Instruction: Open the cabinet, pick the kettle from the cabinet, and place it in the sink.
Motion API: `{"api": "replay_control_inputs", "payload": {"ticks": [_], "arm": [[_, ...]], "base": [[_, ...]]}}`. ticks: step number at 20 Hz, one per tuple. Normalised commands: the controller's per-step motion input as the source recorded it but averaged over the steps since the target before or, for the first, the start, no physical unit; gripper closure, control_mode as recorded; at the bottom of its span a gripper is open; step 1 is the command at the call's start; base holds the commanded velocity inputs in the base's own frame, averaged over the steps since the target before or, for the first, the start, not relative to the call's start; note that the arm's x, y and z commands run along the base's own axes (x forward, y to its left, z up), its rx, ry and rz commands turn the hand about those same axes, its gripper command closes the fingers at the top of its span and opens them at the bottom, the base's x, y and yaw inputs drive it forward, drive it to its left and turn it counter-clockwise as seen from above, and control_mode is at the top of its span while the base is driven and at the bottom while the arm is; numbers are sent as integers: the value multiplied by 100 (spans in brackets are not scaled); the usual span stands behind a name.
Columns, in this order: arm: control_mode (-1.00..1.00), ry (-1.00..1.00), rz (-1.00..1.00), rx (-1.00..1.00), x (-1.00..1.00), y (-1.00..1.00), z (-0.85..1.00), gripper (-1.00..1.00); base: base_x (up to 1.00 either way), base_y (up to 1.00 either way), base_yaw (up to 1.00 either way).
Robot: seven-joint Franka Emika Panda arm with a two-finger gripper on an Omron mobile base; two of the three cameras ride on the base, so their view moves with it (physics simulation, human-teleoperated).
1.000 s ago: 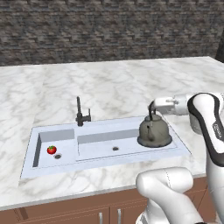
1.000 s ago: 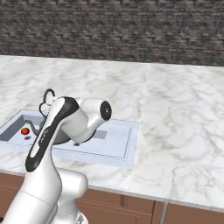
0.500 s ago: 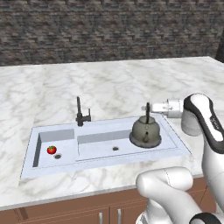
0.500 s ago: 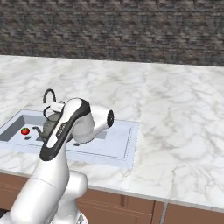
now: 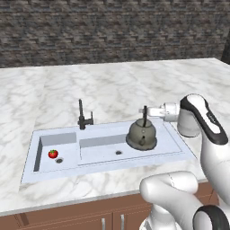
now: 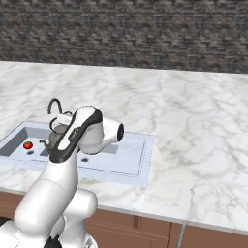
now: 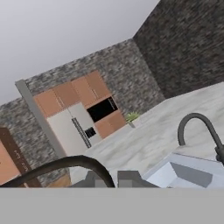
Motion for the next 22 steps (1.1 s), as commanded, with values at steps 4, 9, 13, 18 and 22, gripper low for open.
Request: {"api": "replay_control_inputs", "payload": {"ticks": [4, 9, 13, 18, 22], "arm": [[-100, -4, 0, 0, 24, 11, -9, 100], [-100, 0, 0, 0, 16, 15, -11, 100], [-100, 0, 1, -2, 11, 19, -20, 100], [-100, 0, 2, -2, 21, 17, -19, 100], [-100, 0, 3, -5, 20, 18, -26, 100]], "base": [[0, 0, 0], [0, 0, 0], [0, 0, 0], [0, 0, 0], [0, 0, 0]]}}
